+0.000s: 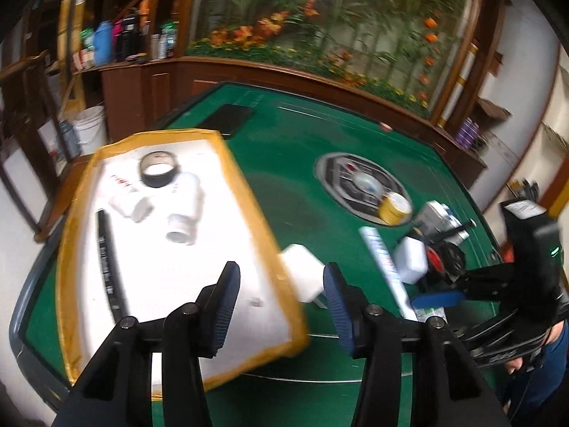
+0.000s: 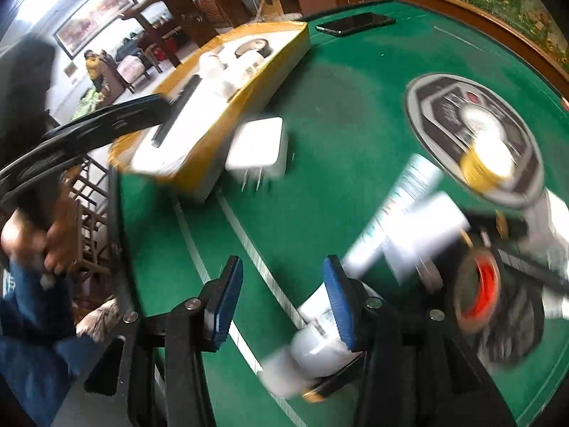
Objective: Organize rigid objects
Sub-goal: 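Grasp the white paint marker with the left tool while the right tool returns to the pile, then grasp the white green-labelled bottle with the right tool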
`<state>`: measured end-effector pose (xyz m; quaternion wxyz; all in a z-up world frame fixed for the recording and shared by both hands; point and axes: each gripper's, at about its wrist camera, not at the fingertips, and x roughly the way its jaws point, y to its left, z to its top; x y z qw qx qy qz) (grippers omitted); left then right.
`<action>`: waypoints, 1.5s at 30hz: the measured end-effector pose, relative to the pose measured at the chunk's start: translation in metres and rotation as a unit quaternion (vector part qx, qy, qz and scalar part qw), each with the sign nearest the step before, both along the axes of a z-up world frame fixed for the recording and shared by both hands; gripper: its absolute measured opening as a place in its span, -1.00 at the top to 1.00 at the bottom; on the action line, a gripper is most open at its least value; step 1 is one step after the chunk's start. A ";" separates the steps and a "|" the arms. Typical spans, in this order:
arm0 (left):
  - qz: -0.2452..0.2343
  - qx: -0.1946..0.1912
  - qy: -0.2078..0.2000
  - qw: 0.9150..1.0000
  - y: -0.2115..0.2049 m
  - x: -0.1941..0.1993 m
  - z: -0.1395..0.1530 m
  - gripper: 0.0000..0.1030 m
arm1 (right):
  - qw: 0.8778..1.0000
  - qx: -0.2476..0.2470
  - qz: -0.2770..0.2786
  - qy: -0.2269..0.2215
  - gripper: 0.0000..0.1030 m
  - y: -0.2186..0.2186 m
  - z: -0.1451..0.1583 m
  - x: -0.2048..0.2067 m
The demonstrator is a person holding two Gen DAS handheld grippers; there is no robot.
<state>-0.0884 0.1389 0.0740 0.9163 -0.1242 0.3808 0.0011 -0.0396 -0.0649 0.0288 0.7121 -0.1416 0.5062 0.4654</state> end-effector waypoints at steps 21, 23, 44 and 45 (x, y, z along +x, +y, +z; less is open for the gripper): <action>-0.075 0.022 0.115 0.990 -0.120 0.091 -0.056 0.29 | 0.965 0.199 -0.171 0.016 -0.08 -0.124 0.028 0.038; -0.073 0.039 0.111 0.990 -0.125 0.098 -0.059 0.32 | 0.967 0.195 -0.164 0.014 -0.08 -0.120 0.027 0.035; -0.089 0.097 0.090 0.987 -0.118 0.045 -0.062 0.71 | 0.995 0.038 -0.085 -0.030 0.20 -0.058 -0.014 -0.004; -0.092 0.102 0.089 0.986 -0.119 0.045 -0.062 0.71 | 0.995 0.030 -0.084 -0.031 0.20 -0.055 -0.017 -0.004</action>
